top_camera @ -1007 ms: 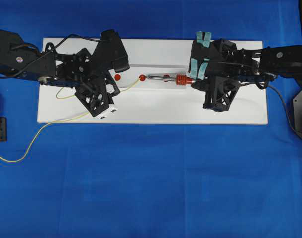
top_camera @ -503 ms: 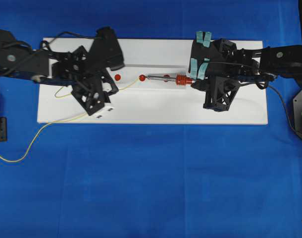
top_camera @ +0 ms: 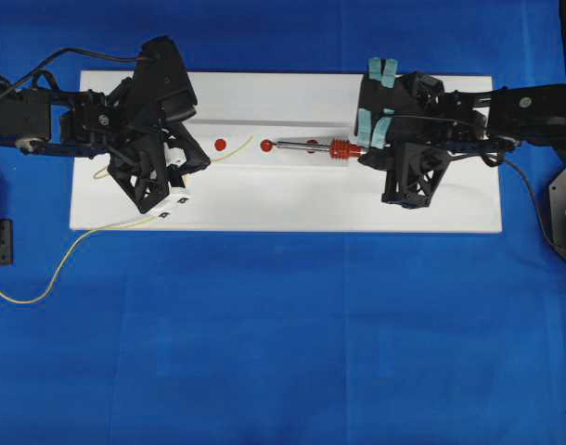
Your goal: Touch the tip of the soldering iron to the tip of the solder at the mark.
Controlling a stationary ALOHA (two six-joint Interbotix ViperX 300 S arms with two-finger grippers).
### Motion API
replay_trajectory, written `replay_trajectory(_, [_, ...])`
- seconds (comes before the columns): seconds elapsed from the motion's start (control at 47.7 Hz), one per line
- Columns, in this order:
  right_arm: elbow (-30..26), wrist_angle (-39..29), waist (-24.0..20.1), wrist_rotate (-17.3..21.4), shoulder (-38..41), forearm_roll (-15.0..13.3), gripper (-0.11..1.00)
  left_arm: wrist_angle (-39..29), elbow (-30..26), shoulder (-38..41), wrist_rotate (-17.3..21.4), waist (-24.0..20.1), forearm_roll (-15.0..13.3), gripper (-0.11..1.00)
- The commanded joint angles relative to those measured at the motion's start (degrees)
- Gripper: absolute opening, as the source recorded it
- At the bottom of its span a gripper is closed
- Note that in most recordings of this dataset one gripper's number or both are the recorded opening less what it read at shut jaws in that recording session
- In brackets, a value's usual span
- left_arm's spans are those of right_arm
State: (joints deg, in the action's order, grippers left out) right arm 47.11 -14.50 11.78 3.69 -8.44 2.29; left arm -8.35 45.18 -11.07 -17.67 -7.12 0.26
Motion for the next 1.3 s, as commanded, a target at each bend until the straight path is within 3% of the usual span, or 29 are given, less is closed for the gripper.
replay_trajectory(0.0, [0.4, 0.5, 0.3, 0.1, -3.6, -0.2, 0.07, 0.4, -0.5, -1.1, -0.1, 0.0, 0.0, 0.02])
replay_trajectory(0.482, [13.0, 1.1, 0.4, 2.2, -24.3, 0.0, 0.06, 0.4, -0.2, -1.2, -0.2, 0.1, 0.0, 0.02])
replay_trajectory(0.818, [14.7, 0.8, 1.1, 2.2, -25.2, -0.2, 0.07, 0.9, -1.6, -0.4, -0.3, 0.1, 0.0, 0.02])
replay_trajectory(1.279, [15.3, 0.8, 1.5, 2.2, -25.2, -0.2, 0.07, -2.2, -14.4, 12.2, 0.5, 1.2, 0.0, 0.02])
